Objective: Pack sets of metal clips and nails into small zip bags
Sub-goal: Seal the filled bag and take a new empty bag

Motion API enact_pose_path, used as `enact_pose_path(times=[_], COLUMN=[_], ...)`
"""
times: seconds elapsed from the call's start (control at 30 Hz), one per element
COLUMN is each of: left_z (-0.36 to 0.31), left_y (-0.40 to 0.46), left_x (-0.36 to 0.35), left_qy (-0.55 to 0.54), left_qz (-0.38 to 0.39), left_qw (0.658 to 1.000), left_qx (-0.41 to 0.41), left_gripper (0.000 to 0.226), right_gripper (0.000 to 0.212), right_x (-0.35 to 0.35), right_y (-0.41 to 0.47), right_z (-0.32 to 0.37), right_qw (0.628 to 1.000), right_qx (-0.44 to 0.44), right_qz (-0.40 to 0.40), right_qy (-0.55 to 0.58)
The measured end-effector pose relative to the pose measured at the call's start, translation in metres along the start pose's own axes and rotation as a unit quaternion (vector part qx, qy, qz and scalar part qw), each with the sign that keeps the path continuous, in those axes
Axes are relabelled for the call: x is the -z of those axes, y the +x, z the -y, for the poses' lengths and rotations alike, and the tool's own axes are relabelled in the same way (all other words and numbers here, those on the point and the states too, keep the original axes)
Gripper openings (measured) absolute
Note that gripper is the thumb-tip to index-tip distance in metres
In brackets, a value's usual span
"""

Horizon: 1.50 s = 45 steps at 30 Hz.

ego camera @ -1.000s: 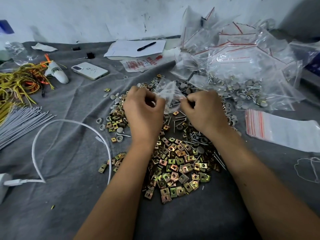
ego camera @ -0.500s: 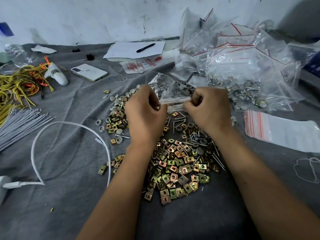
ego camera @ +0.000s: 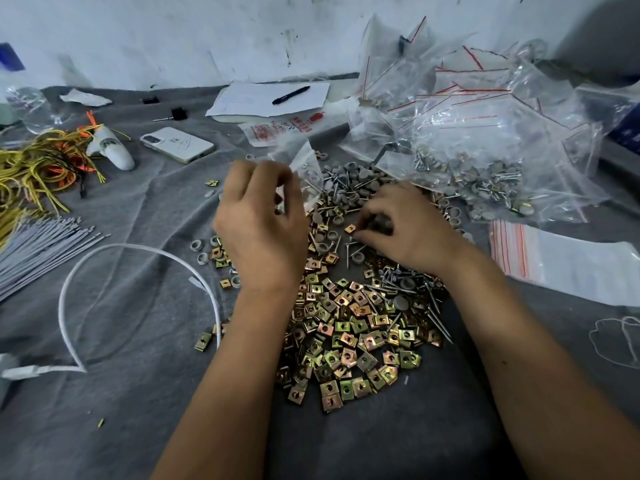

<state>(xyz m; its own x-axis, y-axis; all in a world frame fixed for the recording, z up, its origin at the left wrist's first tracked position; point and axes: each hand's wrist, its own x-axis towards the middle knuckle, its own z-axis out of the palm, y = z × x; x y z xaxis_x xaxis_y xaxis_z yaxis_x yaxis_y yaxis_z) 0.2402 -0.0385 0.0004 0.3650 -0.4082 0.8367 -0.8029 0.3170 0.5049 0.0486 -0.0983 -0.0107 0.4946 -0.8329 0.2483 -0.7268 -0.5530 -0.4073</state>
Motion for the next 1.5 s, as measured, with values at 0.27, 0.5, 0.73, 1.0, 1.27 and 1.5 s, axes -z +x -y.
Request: enact_pose_path(times=[0.27, 0.5, 0.73, 1.0, 1.27, 1.5], left_z=[-0.003, -0.002, -0.001, -0.002, -0.008, -0.011], left_y=[-0.006, -0.012, -0.012, -0.013, -0.014, -0.018], left_x=[-0.007, -0.014, -0.016, -0.017, -0.015, -0.018], left_qy=[0.092, 0.021, 0.016, 0.002, 0.025, -0.017], left_qz=[0.147, 0.222, 0.208, 0.221, 0.153, 0.159], left_qw=[0.985, 0.973, 0.975, 0.971, 0.987, 0.983], left_qx=[0.001, 0.067, 0.071, 0.088, 0.043, 0.086], left_gripper=[0.007, 0.005, 0.008, 0.011, 0.014, 0.016], right_gripper=[0.021, 0.008, 0.004, 0.012, 0.012, 0.010], right_x=[0.004, 0.005, 0.006, 0.006, 0.005, 0.002], right_y=[0.000, -0.003, -0.005, -0.003, -0.003, -0.001], right_z=[0.000, 0.006, 0.020, 0.022, 0.022, 0.025], right_qw=[0.994, 0.987, 0.976, 0.969, 0.971, 0.971], right_qx=[-0.049, -0.022, 0.064, 0.107, 0.090, 0.088], right_qz=[0.087, -0.074, -0.110, -0.178, -0.197, -0.213], right_qy=[-0.046, 0.140, 0.179, 0.132, 0.097, 0.060])
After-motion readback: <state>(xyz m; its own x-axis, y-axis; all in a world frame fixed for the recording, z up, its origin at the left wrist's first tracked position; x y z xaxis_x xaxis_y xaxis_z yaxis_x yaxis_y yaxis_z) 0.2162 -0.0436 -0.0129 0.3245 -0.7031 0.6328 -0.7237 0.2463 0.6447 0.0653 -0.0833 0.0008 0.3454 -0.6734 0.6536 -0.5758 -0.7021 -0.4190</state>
